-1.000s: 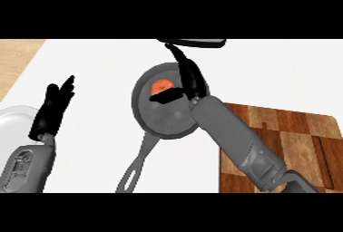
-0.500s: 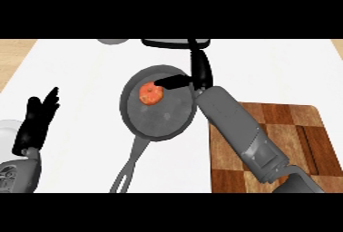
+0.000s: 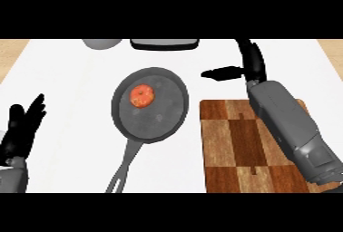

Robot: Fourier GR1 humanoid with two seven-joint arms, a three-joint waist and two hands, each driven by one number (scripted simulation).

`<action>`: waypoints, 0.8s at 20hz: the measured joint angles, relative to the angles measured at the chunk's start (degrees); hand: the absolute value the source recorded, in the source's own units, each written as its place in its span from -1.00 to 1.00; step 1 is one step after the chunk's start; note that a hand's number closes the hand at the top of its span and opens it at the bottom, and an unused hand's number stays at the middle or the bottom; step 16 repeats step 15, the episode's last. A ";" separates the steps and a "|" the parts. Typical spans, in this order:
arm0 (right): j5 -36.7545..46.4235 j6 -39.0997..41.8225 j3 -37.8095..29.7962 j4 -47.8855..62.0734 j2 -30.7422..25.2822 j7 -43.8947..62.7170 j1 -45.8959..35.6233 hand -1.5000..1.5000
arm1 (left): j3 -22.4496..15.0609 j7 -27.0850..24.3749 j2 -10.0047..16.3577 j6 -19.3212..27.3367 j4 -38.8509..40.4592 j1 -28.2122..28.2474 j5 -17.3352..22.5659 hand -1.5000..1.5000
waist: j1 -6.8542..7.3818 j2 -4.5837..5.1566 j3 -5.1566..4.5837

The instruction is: Pick the squash from the cutting board and place it in the pan

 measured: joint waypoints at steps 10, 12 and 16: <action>-1.13 16.22 -4.85 -9.61 -14.11 -0.09 10.56 -1.00 | -0.05 0.71 -0.62 0.41 0.04 -0.62 -0.58 0.00 | -0.32 -0.04 0.00; -1.05 18.39 -5.87 -11.92 -16.24 -0.15 12.96 -1.00 | 0.09 1.33 -0.49 0.38 0.42 -1.69 -0.57 0.00 | -0.38 -0.04 -0.01; -1.43 22.94 -8.39 -11.91 -19.89 -2.06 15.30 -1.00 | 0.09 0.62 -0.71 0.21 -0.36 -0.27 -0.59 0.00 | -0.17 0.00 0.00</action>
